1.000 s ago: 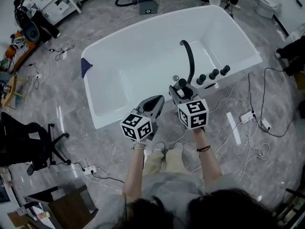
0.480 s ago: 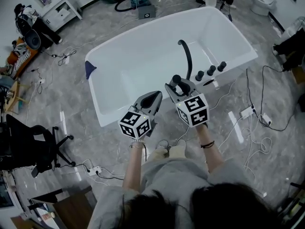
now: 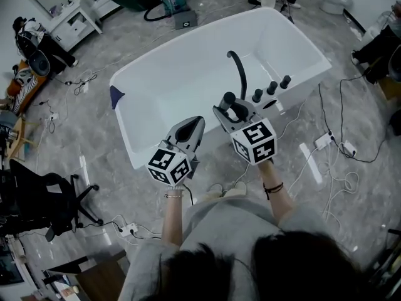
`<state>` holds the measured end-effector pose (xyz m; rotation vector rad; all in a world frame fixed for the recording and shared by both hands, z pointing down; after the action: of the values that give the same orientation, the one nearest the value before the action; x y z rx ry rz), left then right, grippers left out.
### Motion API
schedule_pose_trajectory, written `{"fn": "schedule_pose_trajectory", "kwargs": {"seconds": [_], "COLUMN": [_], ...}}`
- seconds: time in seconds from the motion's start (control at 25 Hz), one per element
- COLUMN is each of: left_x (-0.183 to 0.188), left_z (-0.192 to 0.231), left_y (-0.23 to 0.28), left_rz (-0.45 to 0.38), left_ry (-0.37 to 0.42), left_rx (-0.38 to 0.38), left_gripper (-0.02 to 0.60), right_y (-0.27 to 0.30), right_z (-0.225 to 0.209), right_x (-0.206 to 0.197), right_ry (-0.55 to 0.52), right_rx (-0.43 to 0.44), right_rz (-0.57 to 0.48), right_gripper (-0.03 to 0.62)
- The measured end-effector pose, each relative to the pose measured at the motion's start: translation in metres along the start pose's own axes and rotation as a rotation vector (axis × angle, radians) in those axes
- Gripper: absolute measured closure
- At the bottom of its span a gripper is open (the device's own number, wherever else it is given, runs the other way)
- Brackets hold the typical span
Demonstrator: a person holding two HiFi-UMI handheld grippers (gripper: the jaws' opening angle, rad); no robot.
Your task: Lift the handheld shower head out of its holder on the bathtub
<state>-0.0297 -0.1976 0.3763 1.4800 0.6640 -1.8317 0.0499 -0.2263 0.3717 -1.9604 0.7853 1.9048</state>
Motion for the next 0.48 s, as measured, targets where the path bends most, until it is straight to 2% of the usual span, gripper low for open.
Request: {"fn": "schedule_pose_trajectory", "kwargs": {"seconds": [0.48], "left_x": [0.023], "left_z": [-0.013], "left_y": [-0.009], "left_rz": [-0.024], "left_ry": [0.082], "left_rx": [-0.030], "left_gripper": [0.575], "right_y": [-0.015], "right_z": [0.010], "right_x": [0.028], "right_ry": [0.020], "right_rx": [-0.011], "right_rz": [-0.087], "right_gripper": [0.459]}}
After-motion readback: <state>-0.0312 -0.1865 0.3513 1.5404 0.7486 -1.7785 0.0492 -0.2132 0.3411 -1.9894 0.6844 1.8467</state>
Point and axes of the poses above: the fingertips, and each gripper's own axes: y forward along the fingers, z to its left, x out of its top, the point moved 2 cm from there along -y, backward along the fingers, and after that the axes turned 5 degrees about -z, right-handed, at the moved point
